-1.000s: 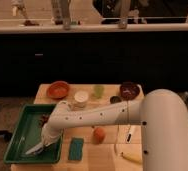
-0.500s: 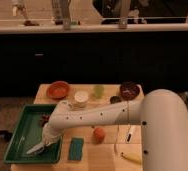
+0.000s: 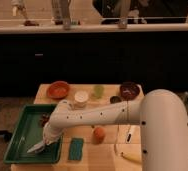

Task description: Wipe tray with towel

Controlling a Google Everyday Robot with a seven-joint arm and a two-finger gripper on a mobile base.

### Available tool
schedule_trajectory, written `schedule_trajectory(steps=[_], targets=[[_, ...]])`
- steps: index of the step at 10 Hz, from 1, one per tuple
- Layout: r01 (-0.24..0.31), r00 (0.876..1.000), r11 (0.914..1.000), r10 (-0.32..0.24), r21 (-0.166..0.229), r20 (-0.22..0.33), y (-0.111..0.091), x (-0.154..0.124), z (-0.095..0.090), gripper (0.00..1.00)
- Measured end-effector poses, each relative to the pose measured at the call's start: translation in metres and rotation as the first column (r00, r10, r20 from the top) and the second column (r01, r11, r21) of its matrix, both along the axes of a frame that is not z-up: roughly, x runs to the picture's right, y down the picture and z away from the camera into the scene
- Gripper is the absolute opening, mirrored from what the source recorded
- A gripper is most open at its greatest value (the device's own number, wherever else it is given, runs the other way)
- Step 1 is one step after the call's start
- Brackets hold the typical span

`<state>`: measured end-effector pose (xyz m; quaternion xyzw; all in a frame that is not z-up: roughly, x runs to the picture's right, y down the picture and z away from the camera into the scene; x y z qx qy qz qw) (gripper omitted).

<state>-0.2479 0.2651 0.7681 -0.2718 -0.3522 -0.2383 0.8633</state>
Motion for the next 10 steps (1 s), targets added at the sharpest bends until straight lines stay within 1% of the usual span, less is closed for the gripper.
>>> schedule_trajectory(steps=[3,5,6,7,9,10], targets=[[0.01,1.0,0.9998,-0.01,0.017,0.013,-0.009,-0.007,0.004,0.0],[0.034,0.998,0.9993,-0.034,0.017,0.048,-0.01,-0.022,0.002,0.0],[0.048,0.997,0.9988,-0.049,0.012,0.065,-0.008,-0.029,0.001,0.0],[0.074,0.993,0.9973,-0.074,-0.002,0.087,-0.001,-0.034,-0.003,0.0],[0.11,0.989,0.9937,-0.107,-0.02,0.104,0.009,-0.036,-0.008,0.0],[0.12,0.988,0.9923,-0.117,-0.027,0.103,0.012,-0.033,-0.008,0.0]])
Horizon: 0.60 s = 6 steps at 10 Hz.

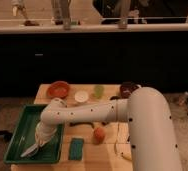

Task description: Wipe tray with towel

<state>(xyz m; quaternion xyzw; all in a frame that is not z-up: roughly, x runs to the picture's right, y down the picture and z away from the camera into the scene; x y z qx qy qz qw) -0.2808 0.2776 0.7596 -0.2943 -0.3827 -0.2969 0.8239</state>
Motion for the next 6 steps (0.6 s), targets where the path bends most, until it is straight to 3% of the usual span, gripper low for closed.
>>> schedule_trajectory(steps=[2,4,6], targets=[[0.004,1.0,1.0,-0.004,-0.003,-0.023,0.0,0.018,0.002,0.0],[-0.018,0.997,0.9998,0.018,0.003,-0.074,-0.013,0.044,0.012,0.0],[-0.029,0.995,0.9995,0.03,0.009,-0.099,-0.025,0.048,0.021,0.0]])
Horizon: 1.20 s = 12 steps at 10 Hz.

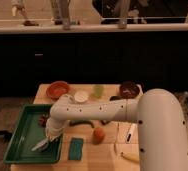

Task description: Wipe tray with towel

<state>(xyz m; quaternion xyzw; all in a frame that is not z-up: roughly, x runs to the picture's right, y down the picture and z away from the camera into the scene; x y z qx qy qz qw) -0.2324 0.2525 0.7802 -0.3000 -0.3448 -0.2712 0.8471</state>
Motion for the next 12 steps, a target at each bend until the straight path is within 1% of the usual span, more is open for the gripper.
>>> schedule_trajectory(steps=[1,2,4,5,6,7,9,10,12], targets=[[0.002,1.0,1.0,-0.002,0.003,-0.001,-0.006,-0.003,0.005,0.0],[0.006,1.0,1.0,-0.006,0.001,0.005,-0.008,-0.01,0.007,0.0],[0.031,0.999,0.9995,-0.03,-0.006,0.032,-0.007,-0.036,0.01,0.0],[0.064,0.996,0.9979,-0.063,-0.012,0.06,-0.002,-0.057,0.008,0.0],[0.089,0.993,0.996,-0.087,-0.014,0.082,0.003,-0.069,0.003,0.0],[0.115,0.988,0.9932,-0.113,-0.015,0.107,0.011,-0.081,-0.004,0.0],[0.13,0.984,0.9914,-0.127,-0.017,0.122,0.019,-0.084,-0.012,0.0],[0.128,0.985,0.9917,-0.125,-0.018,0.119,0.021,-0.079,-0.015,0.0],[0.111,0.989,0.9937,-0.109,-0.015,0.098,0.021,-0.05,-0.019,0.0]])
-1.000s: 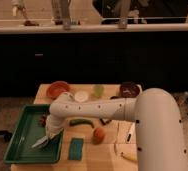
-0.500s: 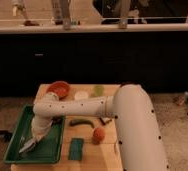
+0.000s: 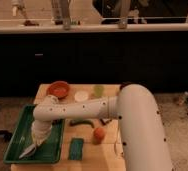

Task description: Wipe tray with towel

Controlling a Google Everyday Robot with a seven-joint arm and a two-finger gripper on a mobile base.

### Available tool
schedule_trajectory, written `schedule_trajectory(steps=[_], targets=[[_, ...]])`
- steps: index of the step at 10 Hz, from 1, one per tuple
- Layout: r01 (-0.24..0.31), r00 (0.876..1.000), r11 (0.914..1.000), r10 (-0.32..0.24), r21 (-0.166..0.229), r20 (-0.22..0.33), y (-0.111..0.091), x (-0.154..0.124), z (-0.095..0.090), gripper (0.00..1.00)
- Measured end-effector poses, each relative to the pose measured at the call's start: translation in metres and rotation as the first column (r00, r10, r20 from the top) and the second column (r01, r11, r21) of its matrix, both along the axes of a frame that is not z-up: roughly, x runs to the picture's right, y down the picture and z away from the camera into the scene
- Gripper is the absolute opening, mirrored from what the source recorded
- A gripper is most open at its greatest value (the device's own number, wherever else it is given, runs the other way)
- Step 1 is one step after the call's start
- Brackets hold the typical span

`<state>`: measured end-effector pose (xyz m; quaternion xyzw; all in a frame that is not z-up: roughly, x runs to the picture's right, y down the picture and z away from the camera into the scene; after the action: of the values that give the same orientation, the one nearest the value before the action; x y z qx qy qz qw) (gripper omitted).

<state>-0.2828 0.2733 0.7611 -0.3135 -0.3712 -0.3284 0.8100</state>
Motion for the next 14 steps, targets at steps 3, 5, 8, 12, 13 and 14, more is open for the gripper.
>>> schedule_trajectory(steps=[3,5,8,12,13,14], targets=[[-0.042,0.998,0.999,0.042,0.015,-0.056,-0.008,0.058,0.001,0.0],[-0.059,0.996,0.9981,0.06,0.017,-0.071,-0.013,0.072,0.004,0.0],[-0.052,0.997,0.9984,0.053,0.02,-0.063,-0.02,0.063,0.009,0.0],[-0.015,1.0,0.9997,0.015,0.019,-0.005,-0.021,0.007,0.01,0.0],[-0.005,1.0,0.9999,0.005,0.016,0.006,-0.019,0.003,0.008,0.0],[0.0,1.0,0.9999,0.0,0.013,0.011,-0.016,0.003,0.006,0.0]])
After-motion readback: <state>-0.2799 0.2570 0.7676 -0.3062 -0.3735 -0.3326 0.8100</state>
